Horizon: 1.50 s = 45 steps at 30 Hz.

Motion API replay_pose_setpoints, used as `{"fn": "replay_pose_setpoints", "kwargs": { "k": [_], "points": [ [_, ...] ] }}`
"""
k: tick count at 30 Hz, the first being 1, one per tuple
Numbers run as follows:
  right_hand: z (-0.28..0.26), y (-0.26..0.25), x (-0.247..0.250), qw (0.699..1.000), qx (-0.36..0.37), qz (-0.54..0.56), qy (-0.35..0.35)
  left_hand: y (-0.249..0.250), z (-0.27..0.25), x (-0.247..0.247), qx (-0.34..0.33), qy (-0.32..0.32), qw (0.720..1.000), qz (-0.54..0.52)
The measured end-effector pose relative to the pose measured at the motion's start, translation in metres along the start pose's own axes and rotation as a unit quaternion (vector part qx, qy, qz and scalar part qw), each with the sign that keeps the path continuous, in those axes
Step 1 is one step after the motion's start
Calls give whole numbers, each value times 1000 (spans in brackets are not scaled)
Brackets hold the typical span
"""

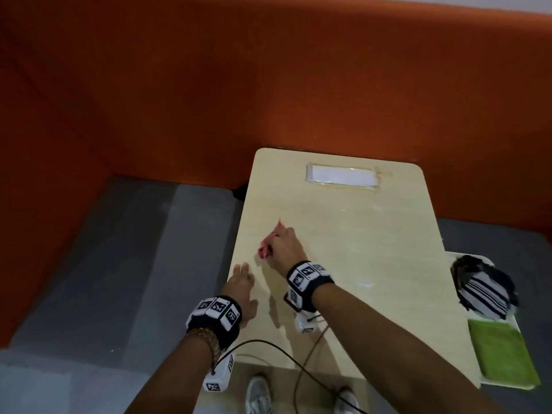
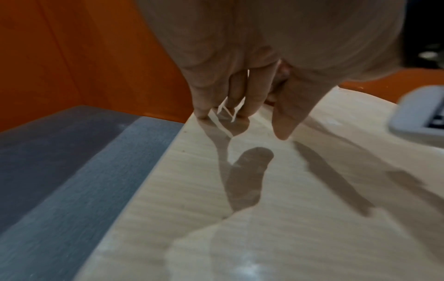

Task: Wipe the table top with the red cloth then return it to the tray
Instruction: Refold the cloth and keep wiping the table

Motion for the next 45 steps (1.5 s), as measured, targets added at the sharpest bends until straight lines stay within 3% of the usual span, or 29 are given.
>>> {"fn": "replay_pose_setpoints", "kwargs": {
  "k": [4,8,12,15,18,22,24,28,33,36,39,42,45],
  "points": [
    [11,2,-6,1000,-4,8,-7,1,8,11,29,28,999,-9],
    [-12,82,9,997,-54,41,29,15,18,30,19,91,995,-48],
    [-79,200,52,984,-149,12,101,42,36,23,-22,12,999,-31],
    [-116,237,70,971,-203,12,123,47,37,14,-19,-21,1000,14],
    [-104,191,51,977,-167,48,126,48,39,12,-16,-36,999,33],
    [-83,83,-4,990,-96,91,47,51,45,10,-15,-41,997,71],
    [-80,61,-11,994,-60,80,32,49,46,11,-12,-35,996,76],
    [-99,104,3,996,-57,45,52,43,45,10,-16,-23,998,62],
    [-168,211,42,980,-168,23,108,44,43,9,-21,-21,998,62],
    [-183,241,49,960,-236,35,144,44,44,9,-17,-19,997,70],
    [-161,190,28,975,-199,16,101,44,46,8,-15,-20,997,73],
    [-125,129,-17,980,-130,110,98,45,47,6,-13,-23,997,71],
    [-112,88,-38,983,-92,158,23,44,46,9,-10,-15,998,58]
  ]
}}
Point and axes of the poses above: each hand's wrist, its own z-axis towards the middle knuckle, its own x-axis out of the back of the hand, y = z × x, the point moved 9 cm from there along z, towards the middle knuckle, and after that the axes turned 5 degrees about z, right-handed, at the moved point
